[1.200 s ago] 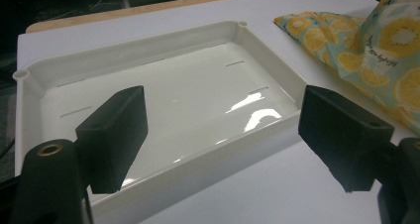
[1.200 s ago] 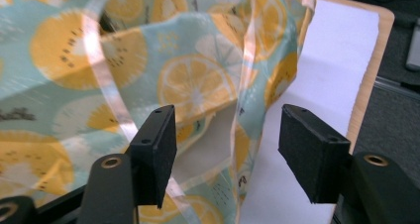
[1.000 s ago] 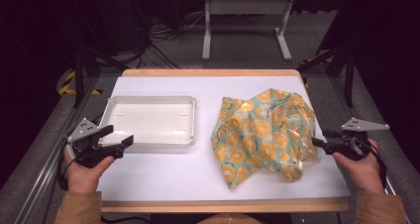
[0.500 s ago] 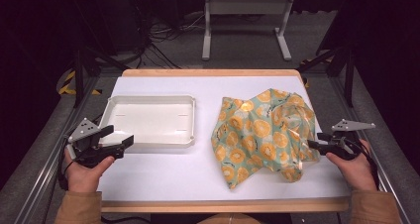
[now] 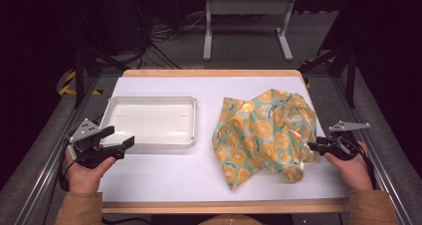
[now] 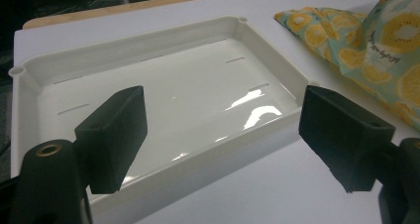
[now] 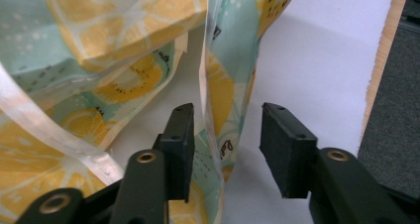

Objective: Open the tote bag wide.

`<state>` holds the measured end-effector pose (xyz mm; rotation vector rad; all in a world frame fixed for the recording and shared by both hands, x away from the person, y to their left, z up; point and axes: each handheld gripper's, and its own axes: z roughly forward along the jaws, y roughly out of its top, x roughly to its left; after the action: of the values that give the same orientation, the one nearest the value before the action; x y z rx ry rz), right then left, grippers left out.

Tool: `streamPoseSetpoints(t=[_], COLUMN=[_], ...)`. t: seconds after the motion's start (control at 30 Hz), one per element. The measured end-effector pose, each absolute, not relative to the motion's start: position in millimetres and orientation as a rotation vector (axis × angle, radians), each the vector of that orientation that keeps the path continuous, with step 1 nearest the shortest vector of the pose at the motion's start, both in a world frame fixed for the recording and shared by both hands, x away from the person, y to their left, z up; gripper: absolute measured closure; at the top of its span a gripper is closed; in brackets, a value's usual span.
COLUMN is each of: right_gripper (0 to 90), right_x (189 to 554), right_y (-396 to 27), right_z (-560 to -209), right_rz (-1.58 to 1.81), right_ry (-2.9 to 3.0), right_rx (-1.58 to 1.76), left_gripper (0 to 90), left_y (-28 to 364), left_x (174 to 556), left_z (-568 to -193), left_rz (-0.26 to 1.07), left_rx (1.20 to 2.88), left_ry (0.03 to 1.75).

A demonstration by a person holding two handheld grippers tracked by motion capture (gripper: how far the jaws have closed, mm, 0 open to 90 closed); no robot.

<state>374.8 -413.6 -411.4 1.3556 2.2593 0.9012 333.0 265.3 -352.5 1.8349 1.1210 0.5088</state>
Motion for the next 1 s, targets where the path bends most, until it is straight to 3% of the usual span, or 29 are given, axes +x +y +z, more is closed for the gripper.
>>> streamPoseSetpoints(t=[0.23,0.37,1.0], right_gripper=[83.7,89.8,90.0], right_x=[375.0,373.7,351.8], right_y=[-415.8,-417.2,-423.0], right_z=[-412.5,-410.0,-364.4], right_rz=[0.890,0.884,1.030], right_ry=[2.285,2.269,2.139], right_rx=[1.379,1.383,1.335], left_gripper=[19.5,19.5,19.4], left_y=[264.7,264.6,260.8], left_x=[333.3,333.3,334.9], left_z=[-353.1,-353.0,-353.9], left_rz=[0.510,0.509,0.495], left_rx=[1.839,1.839,1.851], left_ry=[1.119,1.119,1.111])
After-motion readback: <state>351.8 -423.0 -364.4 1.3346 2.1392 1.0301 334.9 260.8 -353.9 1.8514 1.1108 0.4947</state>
